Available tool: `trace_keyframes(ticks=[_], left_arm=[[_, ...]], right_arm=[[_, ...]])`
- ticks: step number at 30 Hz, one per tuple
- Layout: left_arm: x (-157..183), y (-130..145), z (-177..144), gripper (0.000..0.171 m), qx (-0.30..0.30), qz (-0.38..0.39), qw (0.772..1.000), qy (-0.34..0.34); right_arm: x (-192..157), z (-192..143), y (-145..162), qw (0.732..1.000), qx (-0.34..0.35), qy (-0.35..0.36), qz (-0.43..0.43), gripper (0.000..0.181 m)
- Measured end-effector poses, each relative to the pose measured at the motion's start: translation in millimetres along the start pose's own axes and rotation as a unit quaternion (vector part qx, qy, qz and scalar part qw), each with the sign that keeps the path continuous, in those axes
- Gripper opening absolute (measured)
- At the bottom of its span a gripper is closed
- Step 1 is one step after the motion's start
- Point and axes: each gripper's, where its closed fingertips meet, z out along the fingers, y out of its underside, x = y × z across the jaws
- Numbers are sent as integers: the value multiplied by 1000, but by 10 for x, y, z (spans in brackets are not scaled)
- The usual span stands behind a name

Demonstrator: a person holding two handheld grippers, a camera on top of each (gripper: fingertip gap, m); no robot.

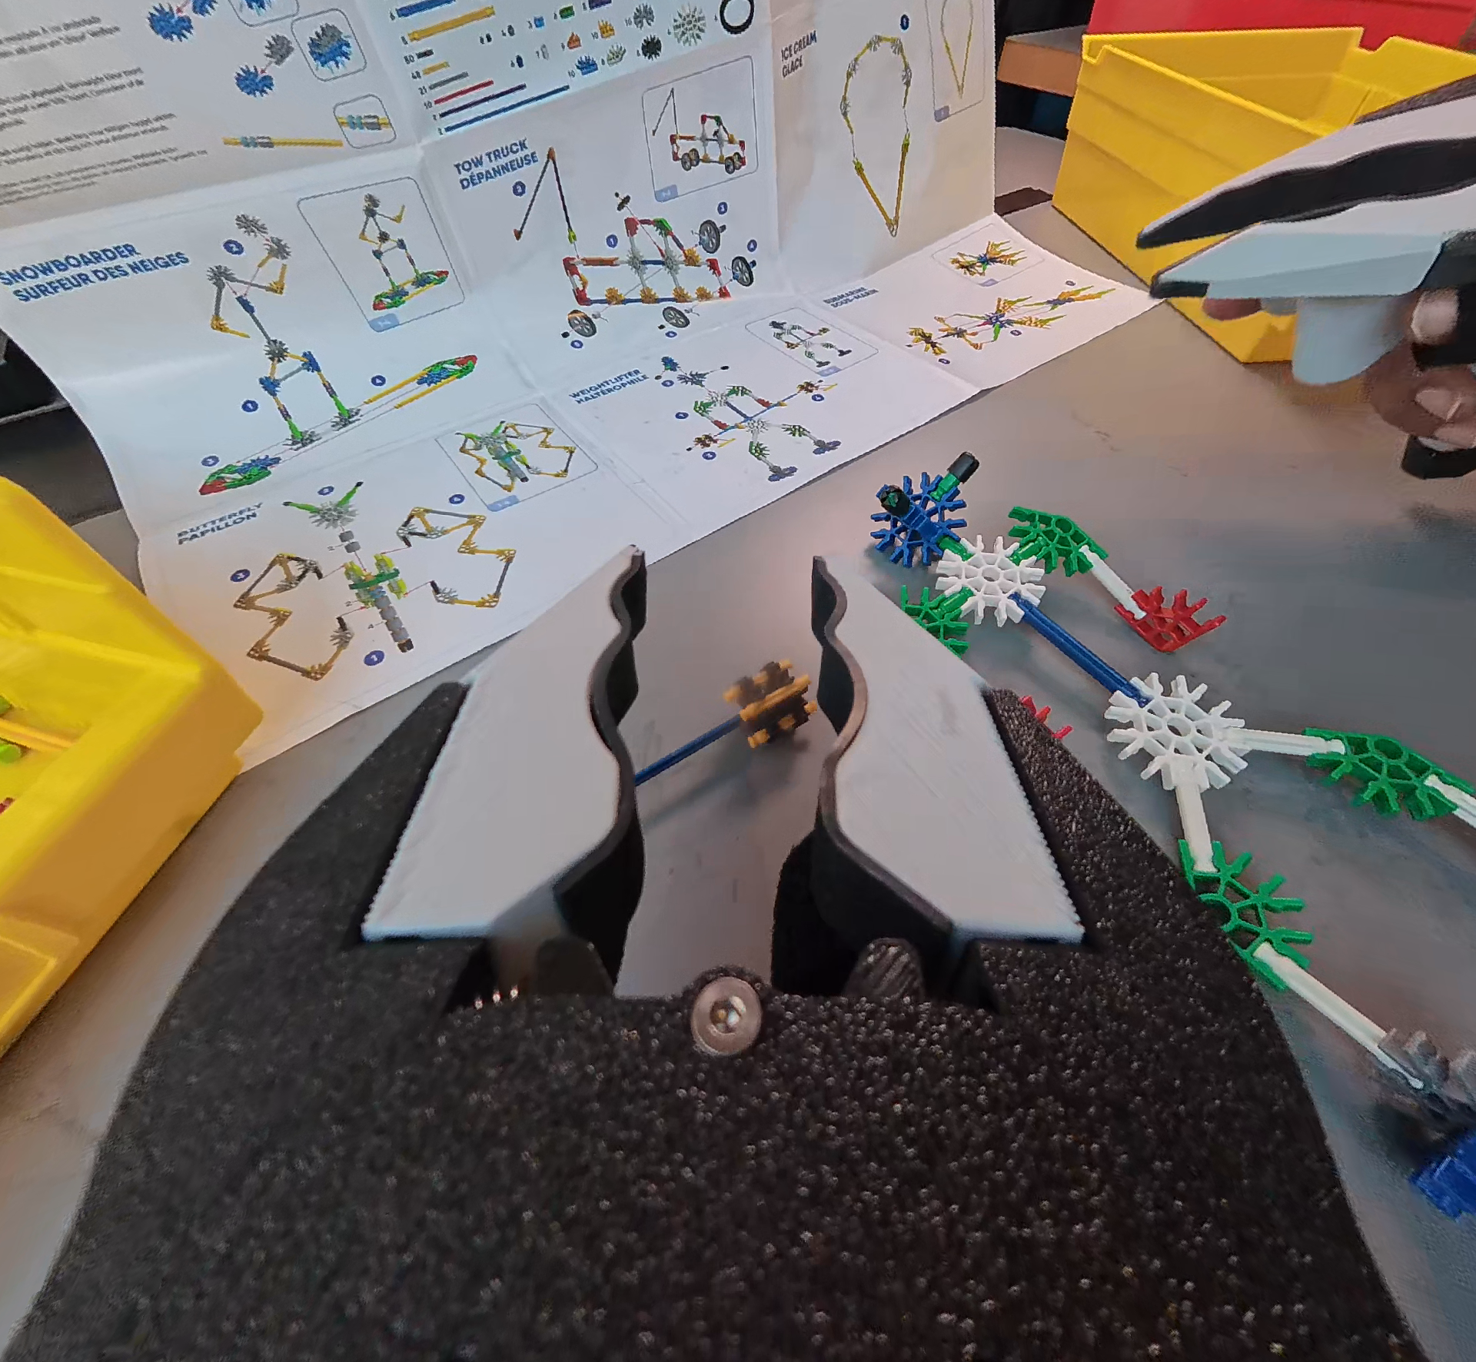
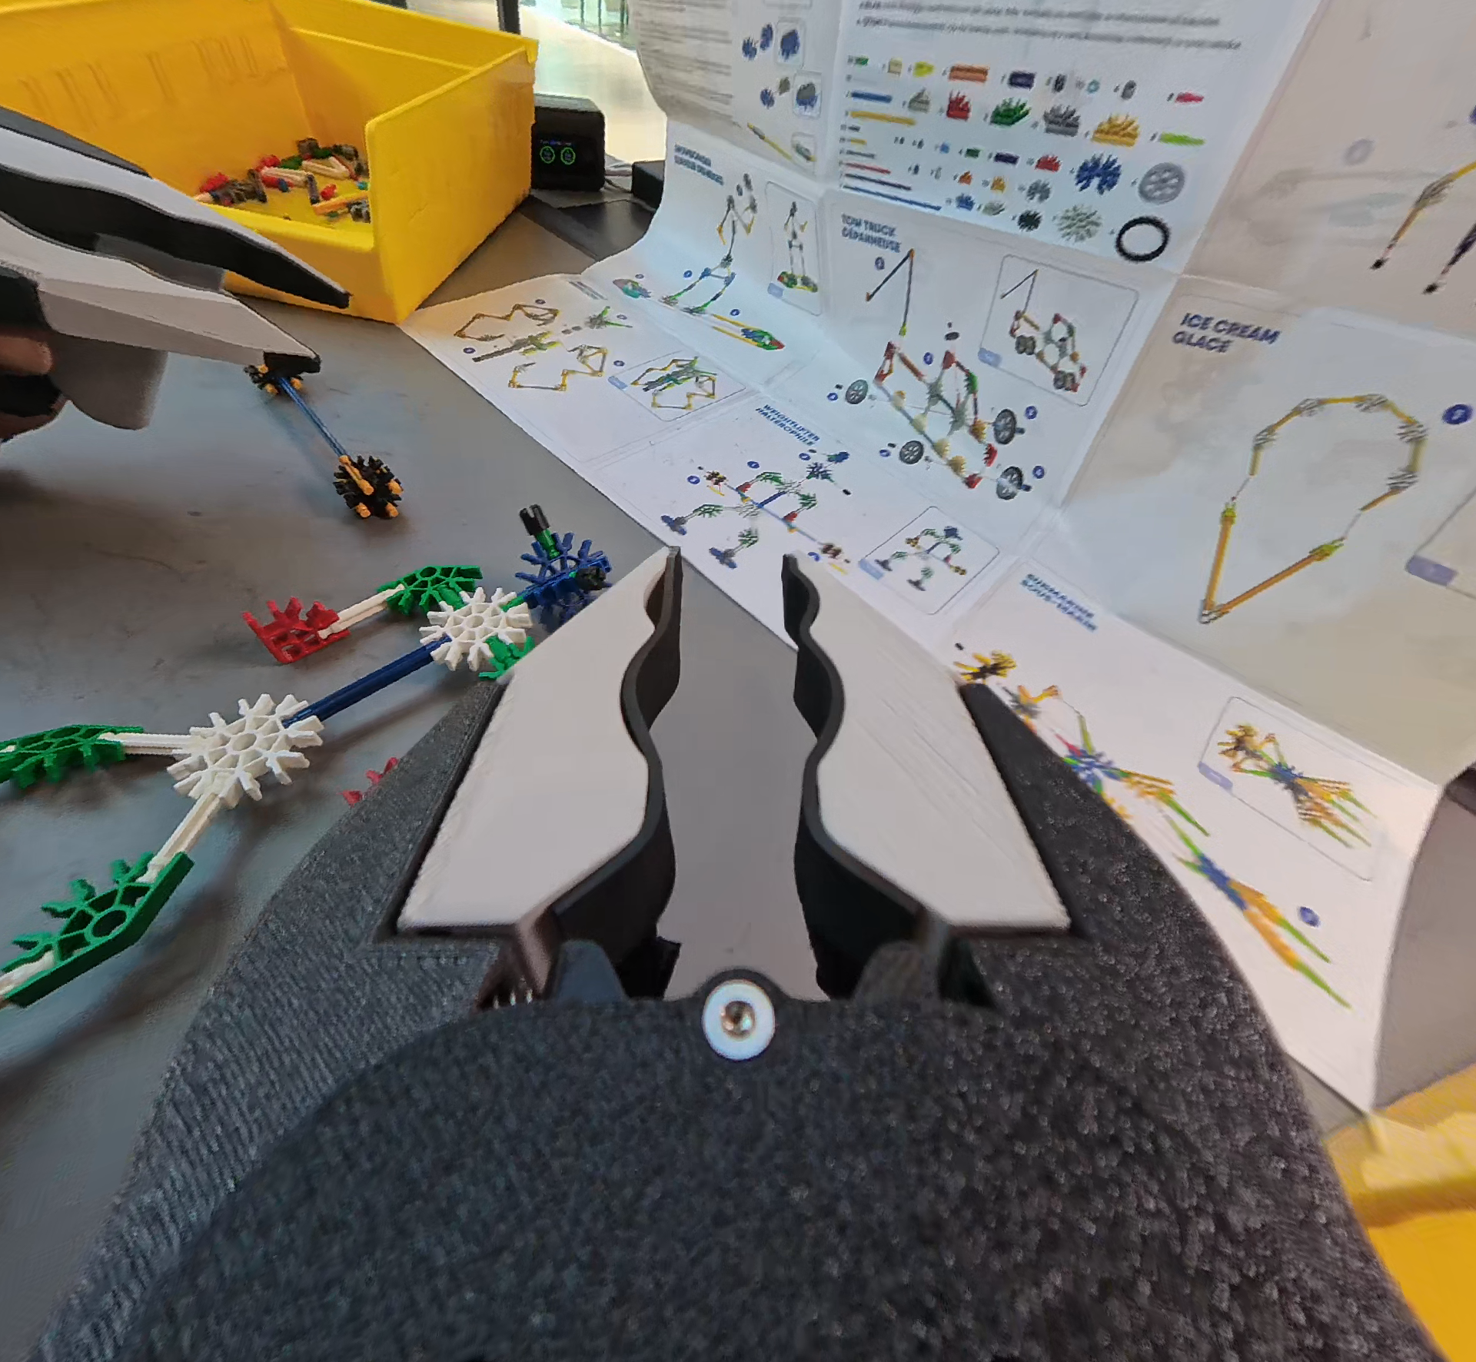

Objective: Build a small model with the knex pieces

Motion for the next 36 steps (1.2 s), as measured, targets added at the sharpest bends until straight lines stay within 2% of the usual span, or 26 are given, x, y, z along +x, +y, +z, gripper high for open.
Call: trace_keyframes(ticks=[4,7,9,11,14,17,20,23,27,29,31,36], left_arm=[[-25,32,23,41,-4,-9,1000,-4],[15,45,26,41,-8,-25,1000,0],[37,17,8,40,-3,-29,1000,-1],[14,13,-3,39,-3,-21,1000,-12],[-42,45,5,38,-10,-23,999,-23],[-68,90,25,37,-17,-34,999,-24],[-82,109,30,36,-22,-29,999,-30],[-90,128,38,36,-28,-19,999,-37],[-91,148,46,35,-34,-5,999,-42],[-96,153,36,34,-34,-1,998,-45],[-107,158,28,33,-34,0,998,-46],[-124,160,35,32,-35,-3,998,-43]], right_arm=[[494,-406,-390,995,33,71,-64,24],[1149,-1007,-621,985,28,142,-95,23],[1615,-1487,-735,976,40,201,-77,20],[2009,-1839,-720,968,27,242,-57,16],[2423,-1965,-426,968,-67,236,-51,17],[2726,-1893,-7,962,-179,199,-59,16],[2923,-1771,431,944,-291,136,-70,13],[2991,-1644,866,907,-406,55,-102,12],[2892,-1635,1438,818,-554,-51,-143,12],[2863,-1640,1590,788,-593,-76,-147,12],[2815,-1659,1680,769,-617,-98,-135,12],[2717,-1727,1833,743,-645,-127,-127,12]])
